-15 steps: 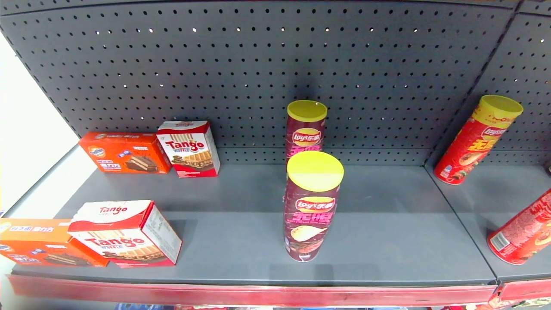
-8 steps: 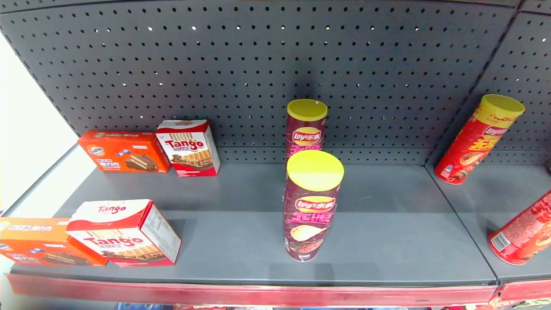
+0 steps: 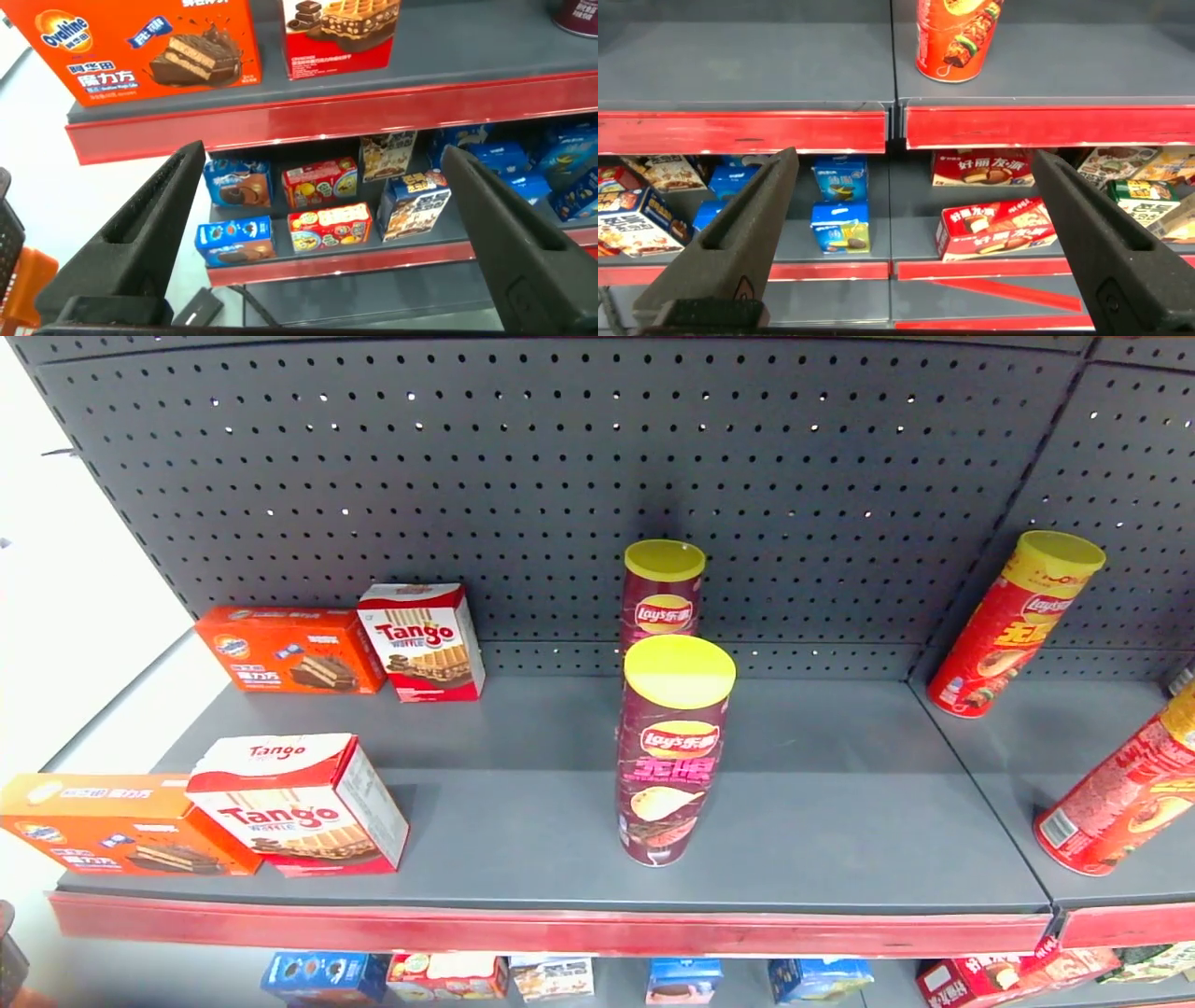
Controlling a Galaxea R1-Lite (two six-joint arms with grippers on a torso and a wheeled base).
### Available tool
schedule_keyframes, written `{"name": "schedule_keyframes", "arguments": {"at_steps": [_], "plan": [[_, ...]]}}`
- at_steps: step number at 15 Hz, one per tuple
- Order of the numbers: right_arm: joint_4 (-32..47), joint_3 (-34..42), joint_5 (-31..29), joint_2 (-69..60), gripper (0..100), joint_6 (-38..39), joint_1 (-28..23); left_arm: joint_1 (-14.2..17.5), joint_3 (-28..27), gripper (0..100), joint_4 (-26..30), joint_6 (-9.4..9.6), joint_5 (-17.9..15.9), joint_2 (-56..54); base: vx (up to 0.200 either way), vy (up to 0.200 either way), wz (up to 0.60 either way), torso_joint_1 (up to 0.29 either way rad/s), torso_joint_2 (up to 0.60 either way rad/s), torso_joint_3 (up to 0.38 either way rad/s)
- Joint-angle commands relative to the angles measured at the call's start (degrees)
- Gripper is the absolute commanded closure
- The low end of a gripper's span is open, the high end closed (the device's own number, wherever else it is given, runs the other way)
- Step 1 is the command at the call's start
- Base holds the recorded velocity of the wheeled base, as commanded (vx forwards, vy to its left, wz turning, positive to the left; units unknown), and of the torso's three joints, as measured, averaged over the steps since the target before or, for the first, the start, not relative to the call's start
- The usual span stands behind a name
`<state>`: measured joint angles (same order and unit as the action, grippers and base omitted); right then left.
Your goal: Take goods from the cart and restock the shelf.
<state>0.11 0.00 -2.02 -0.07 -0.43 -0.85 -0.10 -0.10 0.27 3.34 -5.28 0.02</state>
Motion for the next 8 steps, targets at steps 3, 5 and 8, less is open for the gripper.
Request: {"name": "schedule_keyframes", "arguments": {"at_steps": [3,5,8], "plan": [[-0.02,0.00,0.00,0.07,0,-0.01,-0.03,0.01,0.01,0,0.00,0.00,0.01,-0.02,0.000,0.000,0.00,0.000,0.00,0.000],[-0.02,0.00,0.00,0.07,0,0.08,-0.11,0.01,0.01,0,0.00,0.00,0.01,-0.02,0.000,0.000,0.00,0.000,0.00,0.000],[0.07,0.00,0.00,0.07,0,0.08,-0.03,0.01,0.01,0,0.00,0.00,0.01,-0.02,0.000,0.000,0.00,0.000,0.00,0.000]]}}
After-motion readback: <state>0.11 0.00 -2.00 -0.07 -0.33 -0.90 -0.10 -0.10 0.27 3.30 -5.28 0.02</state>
